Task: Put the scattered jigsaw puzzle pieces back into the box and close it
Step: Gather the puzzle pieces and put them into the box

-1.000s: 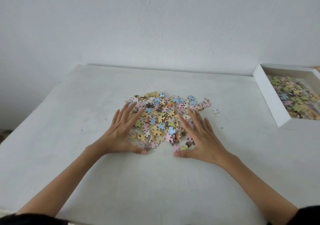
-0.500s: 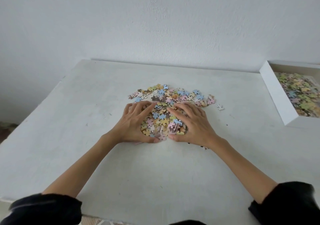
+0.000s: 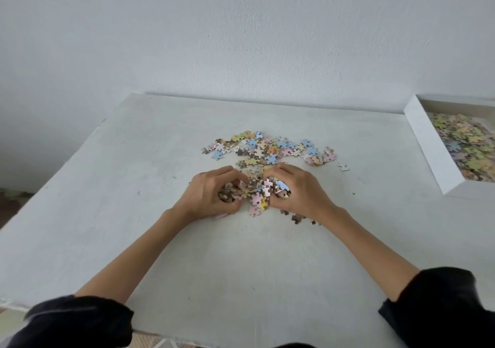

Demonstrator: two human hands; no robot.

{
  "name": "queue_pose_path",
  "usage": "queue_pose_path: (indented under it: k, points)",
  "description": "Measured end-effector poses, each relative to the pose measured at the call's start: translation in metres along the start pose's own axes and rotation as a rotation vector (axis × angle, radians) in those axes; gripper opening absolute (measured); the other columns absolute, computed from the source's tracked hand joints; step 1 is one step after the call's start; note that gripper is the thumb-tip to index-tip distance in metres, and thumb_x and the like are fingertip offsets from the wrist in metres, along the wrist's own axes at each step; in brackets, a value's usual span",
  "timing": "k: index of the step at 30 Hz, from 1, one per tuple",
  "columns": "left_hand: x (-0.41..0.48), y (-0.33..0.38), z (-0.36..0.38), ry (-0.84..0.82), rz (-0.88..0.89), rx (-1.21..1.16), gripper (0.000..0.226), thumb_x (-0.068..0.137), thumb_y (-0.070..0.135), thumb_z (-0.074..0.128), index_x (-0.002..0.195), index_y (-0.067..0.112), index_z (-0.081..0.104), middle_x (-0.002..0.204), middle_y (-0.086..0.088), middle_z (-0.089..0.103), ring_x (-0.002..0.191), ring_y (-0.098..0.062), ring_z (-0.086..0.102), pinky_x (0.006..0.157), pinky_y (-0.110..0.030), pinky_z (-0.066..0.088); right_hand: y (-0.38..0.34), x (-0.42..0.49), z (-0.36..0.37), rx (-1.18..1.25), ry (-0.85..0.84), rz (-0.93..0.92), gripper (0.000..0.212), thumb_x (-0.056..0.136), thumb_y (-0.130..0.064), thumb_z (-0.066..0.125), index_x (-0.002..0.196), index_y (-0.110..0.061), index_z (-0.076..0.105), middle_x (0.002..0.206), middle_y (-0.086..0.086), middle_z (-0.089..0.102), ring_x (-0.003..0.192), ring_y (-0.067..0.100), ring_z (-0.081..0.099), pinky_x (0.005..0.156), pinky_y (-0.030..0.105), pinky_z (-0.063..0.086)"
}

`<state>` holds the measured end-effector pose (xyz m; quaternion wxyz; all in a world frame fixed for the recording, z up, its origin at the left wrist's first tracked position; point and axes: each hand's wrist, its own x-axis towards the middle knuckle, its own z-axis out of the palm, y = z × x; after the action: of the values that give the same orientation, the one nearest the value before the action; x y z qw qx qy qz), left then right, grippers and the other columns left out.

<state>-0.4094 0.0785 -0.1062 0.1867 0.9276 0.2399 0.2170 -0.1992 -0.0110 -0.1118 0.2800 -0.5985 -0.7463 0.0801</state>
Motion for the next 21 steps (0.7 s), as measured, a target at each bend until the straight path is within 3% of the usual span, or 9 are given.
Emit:
queue_pose_path:
  k: [2, 4, 6, 8, 10, 15, 17, 19, 21]
  points:
    - [0.003, 0.001, 0.000, 0.034, -0.020, -0.067, 0.027, 0.067, 0.034, 0.062, 0.094, 0.034, 0.062, 0.084, 0.013, 0.063, 0.066, -0.012, 0.059, 0.055, -0.032, 0.050, 0.002, 0.001, -0.001, 0.084, -0.001, 0.015, 0.039, 0.072, -0.034, 0.055, 0.108, -0.020, 0.061, 0.107, -0.003, 0.067, 0.068, 0.009, 0.063, 0.061, 0.024, 0.054]
    - [0.008, 0.001, 0.000, 0.070, -0.059, -0.171, 0.020, 0.069, 0.030, 0.064, 0.088, 0.028, 0.069, 0.079, 0.010, 0.064, 0.064, -0.014, 0.059, 0.056, -0.033, 0.049, 0.006, 0.004, -0.003, 0.186, 0.010, 0.037, 0.037, 0.076, -0.029, 0.063, 0.110, -0.017, 0.063, 0.112, -0.001, 0.067, 0.095, 0.012, 0.066, 0.082, 0.028, 0.055]
    - [0.013, 0.001, 0.000, 0.105, -0.090, -0.268, 0.016, 0.071, 0.027, 0.066, 0.085, 0.021, 0.072, 0.078, 0.006, 0.068, 0.067, -0.013, 0.063, 0.060, -0.033, 0.050, 0.007, 0.007, -0.009, 0.318, 0.006, 0.087, 0.034, 0.077, -0.021, 0.070, 0.110, -0.015, 0.064, 0.114, -0.001, 0.066, 0.106, 0.000, 0.059, 0.096, 0.019, 0.046]
    - [0.017, 0.004, -0.002, 0.132, -0.103, -0.356, 0.017, 0.071, 0.028, 0.067, 0.083, 0.018, 0.072, 0.077, 0.009, 0.068, 0.070, -0.007, 0.064, 0.063, -0.024, 0.051, 0.008, 0.009, -0.019, 0.391, 0.020, 0.118, 0.032, 0.077, -0.015, 0.071, 0.108, -0.019, 0.064, 0.113, -0.006, 0.063, 0.107, -0.012, 0.053, 0.099, 0.011, 0.039]
    - [0.020, 0.009, -0.005, 0.145, -0.106, -0.421, 0.016, 0.070, 0.028, 0.069, 0.082, 0.018, 0.072, 0.075, 0.016, 0.068, 0.072, -0.004, 0.064, 0.067, -0.016, 0.048, 0.009, 0.010, -0.028, 0.408, 0.036, 0.132, 0.033, 0.076, -0.014, 0.071, 0.107, -0.022, 0.062, 0.112, -0.009, 0.060, 0.110, -0.012, 0.049, 0.099, 0.008, 0.036]
    - [0.034, 0.026, -0.009, 0.161, -0.068, -0.496, 0.011, 0.071, 0.021, 0.071, 0.081, 0.016, 0.072, 0.077, 0.017, 0.069, 0.071, -0.004, 0.064, 0.066, -0.014, 0.046, 0.008, 0.012, -0.055, 0.427, 0.062, 0.117, 0.029, 0.076, -0.014, 0.072, 0.105, -0.017, 0.066, 0.107, -0.011, 0.064, 0.100, -0.013, 0.056, 0.091, 0.006, 0.039]
    - [0.042, 0.034, -0.009, 0.172, -0.055, -0.516, 0.011, 0.070, 0.025, 0.071, 0.080, 0.020, 0.071, 0.078, 0.013, 0.070, 0.070, -0.006, 0.064, 0.064, -0.017, 0.047, 0.008, 0.011, -0.067, 0.452, 0.079, 0.111, 0.027, 0.077, -0.012, 0.071, 0.103, -0.018, 0.066, 0.100, -0.020, 0.063, 0.075, -0.010, 0.059, 0.073, 0.005, 0.041]
    - [0.052, 0.045, -0.007, 0.166, -0.043, -0.523, 0.011, 0.070, 0.027, 0.071, 0.079, 0.020, 0.071, 0.077, 0.014, 0.070, 0.068, -0.004, 0.063, 0.062, -0.016, 0.046, 0.012, 0.007, -0.080, 0.453, 0.104, 0.099, 0.024, 0.078, -0.012, 0.070, 0.100, -0.020, 0.067, 0.088, -0.027, 0.064, 0.048, 0.005, 0.042, 0.053, 0.010, 0.034]
    - [0.062, 0.059, -0.005, 0.157, -0.035, -0.531, 0.013, 0.070, 0.028, 0.070, 0.079, 0.019, 0.071, 0.075, 0.015, 0.069, 0.065, -0.003, 0.062, 0.059, -0.015, 0.045, 0.020, 0.003, -0.093, 0.451, 0.133, 0.097, 0.023, 0.078, -0.013, 0.070, 0.098, -0.024, 0.067, 0.083, -0.022, 0.066, 0.045, 0.015, 0.036, 0.049, 0.017, 0.033]
